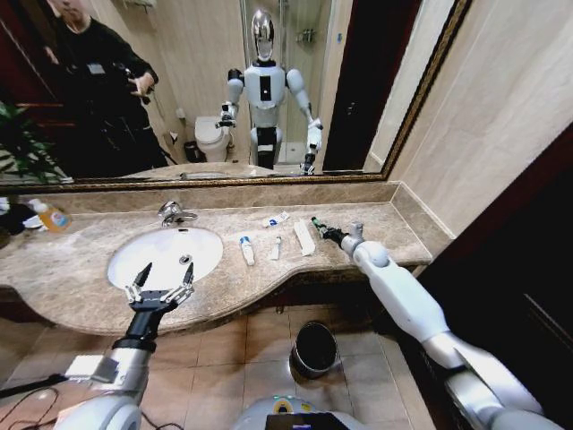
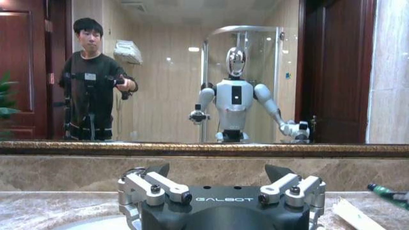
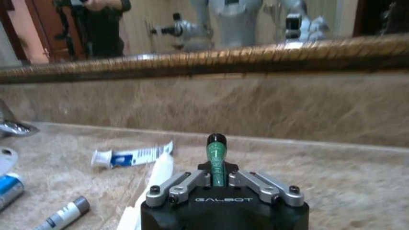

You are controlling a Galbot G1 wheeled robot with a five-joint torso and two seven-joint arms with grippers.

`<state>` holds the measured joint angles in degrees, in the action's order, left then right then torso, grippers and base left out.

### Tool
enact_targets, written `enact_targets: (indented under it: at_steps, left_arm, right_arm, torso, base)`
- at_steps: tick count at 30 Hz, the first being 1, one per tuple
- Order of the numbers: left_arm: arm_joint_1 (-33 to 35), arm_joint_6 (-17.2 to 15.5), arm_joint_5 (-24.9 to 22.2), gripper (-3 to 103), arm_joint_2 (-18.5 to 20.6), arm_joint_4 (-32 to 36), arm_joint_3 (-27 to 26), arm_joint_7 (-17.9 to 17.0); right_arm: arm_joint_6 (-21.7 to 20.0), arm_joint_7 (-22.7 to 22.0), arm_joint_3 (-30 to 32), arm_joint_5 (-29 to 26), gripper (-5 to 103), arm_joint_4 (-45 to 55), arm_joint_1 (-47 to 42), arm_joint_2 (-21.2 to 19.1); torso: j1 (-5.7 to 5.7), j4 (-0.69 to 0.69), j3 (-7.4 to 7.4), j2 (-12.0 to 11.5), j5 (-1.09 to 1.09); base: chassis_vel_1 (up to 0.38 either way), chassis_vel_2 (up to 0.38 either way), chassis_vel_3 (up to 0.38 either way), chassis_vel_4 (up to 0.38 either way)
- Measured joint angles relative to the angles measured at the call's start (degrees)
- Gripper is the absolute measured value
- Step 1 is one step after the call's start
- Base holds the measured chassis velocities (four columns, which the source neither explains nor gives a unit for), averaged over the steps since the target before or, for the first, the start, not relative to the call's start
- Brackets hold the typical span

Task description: Pick up the trash from the sink and place it in the trash bin.

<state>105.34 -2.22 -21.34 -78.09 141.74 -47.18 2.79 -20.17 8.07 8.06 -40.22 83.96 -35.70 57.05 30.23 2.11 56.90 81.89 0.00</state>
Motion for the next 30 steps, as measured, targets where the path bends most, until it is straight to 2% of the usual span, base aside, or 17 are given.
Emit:
enact_targets:
  at_steps: [2, 3, 6, 7, 10, 15, 19, 22, 27, 30]
  left_arm:
    - [0.00, 0.00, 0.00, 100, 0.00, 0.00, 0.00, 0.00]
    - [0.00, 0.00, 0.00, 100, 0.00, 0.00, 0.00, 0.00]
    - [0.00, 0.00, 0.00, 100, 0.00, 0.00, 0.00, 0.00]
    - [0.00, 0.00, 0.00, 100, 0.00, 0.00, 0.00, 0.00]
    - [0.00, 0.00, 0.00, 100, 0.00, 0.00, 0.00, 0.02]
    - [0.00, 0.00, 0.00, 100, 0.01, 0.00, 0.00, 0.00]
    - [0.00, 0.00, 0.00, 100, 0.00, 0.00, 0.00, 0.00]
    - [0.00, 0.00, 0.00, 100, 0.00, 0.00, -0.01, 0.00]
    - [0.00, 0.00, 0.00, 100, 0.00, 0.00, 0.00, 0.00]
    - [0.00, 0.00, 0.00, 100, 0.00, 0.00, 0.00, 0.00]
  right_arm:
    - [-0.38, -0.48, 1.95, -1.23, 9, 4.36, -3.07, -2.73]
    - [-0.38, -0.48, 1.95, -1.23, 9, 4.36, -3.07, -2.73]
    - [-0.53, -0.48, 6.91, -2.56, 9, 11.33, -10.39, -7.11]
    - [-0.53, -0.48, 6.91, -2.56, 9, 11.33, -10.39, -7.11]
    - [-0.26, -0.37, 14.14, -4.09, 9, 20.78, -21.11, -11.80]
    - [0.24, -0.54, 18.95, -4.21, 9, 28.41, -29.87, -12.98]
    - [0.58, -1.43, 20.31, -2.41, 9, 32.38, -36.07, -11.45]
    - [1.19, -2.31, 21.45, 0.55, 9, 34.04, -41.57, -8.00]
    - [2.07, -2.04, 21.76, 3.77, 9, 34.05, -44.72, -4.47]
    - [4.70, -0.47, 21.33, 8.98, 9, 31.50, -48.54, 1.51]
  torso:
    - [0.00, 0.00, 0.00, 0.00, 0.00]
    - [0.00, 0.00, 0.00, 0.00, 0.00]
    - [0.00, 0.01, 0.00, 0.00, -0.01]
    - [0.00, 0.01, 0.00, 0.00, -0.01]
    - [0.00, -0.02, -0.01, 0.00, 0.00]
    - [-0.01, -0.03, -0.01, 0.01, 0.01]
    - [-0.01, 0.00, -0.01, 0.00, -0.01]
    - [-0.01, -0.01, 0.00, 0.00, -0.01]
    - [-0.01, 0.00, -0.01, 0.00, -0.02]
    - [0.00, 0.00, 0.00, 0.00, -0.02]
  base:
    - [0.000, 0.000, 0.000, 0.000]
    - [0.000, 0.000, 0.000, 0.000]
    - [0.000, 0.000, 0.000, 0.000]
    - [0.000, 0.000, 0.000, 0.000]
    - [0.000, 0.000, 0.000, 0.000]
    - [0.000, 0.000, 0.000, 0.000]
    - [0.000, 0.000, 0.000, 0.000]
    - [0.000, 0.000, 0.000, 0.000]
    - [0.000, 0.000, 0.000, 0.000]
    - [0.000, 0.000, 0.000, 0.000]
